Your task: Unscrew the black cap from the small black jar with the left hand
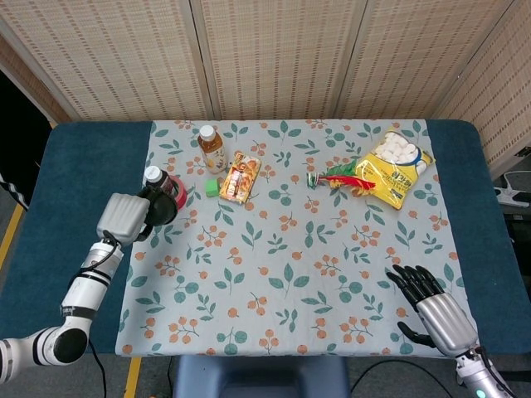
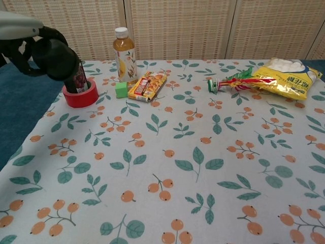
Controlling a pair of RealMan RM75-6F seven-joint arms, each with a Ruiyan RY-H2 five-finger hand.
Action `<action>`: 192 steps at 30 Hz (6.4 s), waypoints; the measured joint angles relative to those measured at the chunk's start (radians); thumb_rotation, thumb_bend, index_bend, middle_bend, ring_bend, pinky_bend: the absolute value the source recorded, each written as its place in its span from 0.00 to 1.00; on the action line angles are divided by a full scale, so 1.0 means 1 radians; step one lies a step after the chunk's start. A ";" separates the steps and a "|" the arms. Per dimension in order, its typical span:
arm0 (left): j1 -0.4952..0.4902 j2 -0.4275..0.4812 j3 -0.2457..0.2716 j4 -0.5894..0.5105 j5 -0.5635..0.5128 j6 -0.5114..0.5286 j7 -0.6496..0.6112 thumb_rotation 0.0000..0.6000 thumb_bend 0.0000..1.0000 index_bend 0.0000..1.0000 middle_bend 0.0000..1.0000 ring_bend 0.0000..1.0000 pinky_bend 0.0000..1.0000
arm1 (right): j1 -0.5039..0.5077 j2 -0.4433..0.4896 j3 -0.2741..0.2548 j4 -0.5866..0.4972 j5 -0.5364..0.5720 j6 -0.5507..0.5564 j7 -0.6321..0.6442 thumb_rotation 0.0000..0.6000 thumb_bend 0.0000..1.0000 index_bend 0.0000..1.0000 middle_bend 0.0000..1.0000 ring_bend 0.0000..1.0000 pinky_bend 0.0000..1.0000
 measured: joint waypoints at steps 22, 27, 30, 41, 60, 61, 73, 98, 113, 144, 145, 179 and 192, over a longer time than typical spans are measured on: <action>0.069 0.126 -0.154 -0.019 0.055 -0.648 -0.611 1.00 0.71 0.81 0.84 0.60 0.83 | 0.003 -0.004 0.003 0.000 0.010 -0.008 -0.008 1.00 0.19 0.00 0.00 0.00 0.00; 0.074 0.107 -0.122 0.055 0.139 -0.640 -0.621 1.00 0.71 0.81 0.84 0.60 0.83 | 0.004 -0.005 0.002 0.000 0.011 -0.010 -0.010 1.00 0.19 0.00 0.00 0.00 0.00; 0.067 0.092 -0.078 0.092 0.180 -0.620 -0.564 1.00 0.70 0.81 0.84 0.60 0.82 | 0.004 -0.006 0.002 -0.001 0.011 -0.013 -0.014 1.00 0.19 0.00 0.00 0.00 0.00; -0.036 -0.031 0.129 0.146 0.099 -0.446 -0.343 1.00 0.68 0.72 0.77 0.60 0.78 | 0.003 -0.008 0.006 -0.003 0.021 -0.014 -0.025 1.00 0.19 0.00 0.00 0.00 0.00; -0.138 -0.175 0.274 0.235 -0.078 -0.276 -0.093 1.00 0.47 0.00 0.22 0.20 0.60 | -0.003 -0.006 0.009 0.001 0.017 0.004 -0.018 1.00 0.19 0.00 0.00 0.00 0.00; -0.141 -0.178 0.279 0.231 -0.083 -0.260 -0.085 1.00 0.46 0.00 0.18 0.17 0.58 | -0.003 -0.006 0.009 0.000 0.017 0.004 -0.018 1.00 0.19 0.00 0.00 0.00 0.00; -0.153 -0.196 0.295 0.200 -0.063 -0.213 -0.083 1.00 0.44 0.00 0.00 0.00 0.42 | -0.001 -0.001 0.003 -0.003 0.012 -0.002 -0.009 1.00 0.19 0.00 0.00 0.00 0.00; -0.170 -0.177 0.267 0.190 -0.020 -0.243 -0.175 1.00 0.34 0.00 0.00 0.00 0.17 | 0.001 0.006 0.002 -0.004 0.010 -0.002 0.002 1.00 0.19 0.00 0.00 0.00 0.00; -0.163 -0.122 0.265 0.128 0.038 -0.238 -0.216 1.00 0.31 0.00 0.00 0.00 0.14 | 0.001 0.004 0.001 -0.002 0.009 -0.006 -0.002 1.00 0.19 0.00 0.00 0.00 0.00; -0.120 -0.168 0.258 0.185 0.111 -0.146 -0.238 1.00 0.32 0.50 0.00 0.00 0.18 | 0.001 0.000 -0.001 -0.002 0.011 -0.011 -0.011 1.00 0.19 0.00 0.00 0.00 0.00; -0.118 -0.159 0.254 0.175 0.114 -0.149 -0.250 1.00 0.32 0.50 0.00 0.00 0.18 | 0.001 0.000 -0.001 -0.002 0.012 -0.013 -0.012 1.00 0.19 0.00 0.00 0.00 0.00; -0.047 -0.097 0.267 0.345 0.027 -0.304 -0.355 1.00 0.34 0.00 0.00 0.00 0.18 | -0.002 -0.008 -0.002 -0.008 0.014 -0.015 -0.034 1.00 0.19 0.00 0.00 0.00 0.00; 0.042 0.027 0.207 0.177 0.273 -0.150 -0.566 1.00 0.33 0.00 0.00 0.00 0.18 | -0.002 -0.009 -0.003 -0.010 0.010 -0.012 -0.037 1.00 0.19 0.00 0.00 0.00 0.00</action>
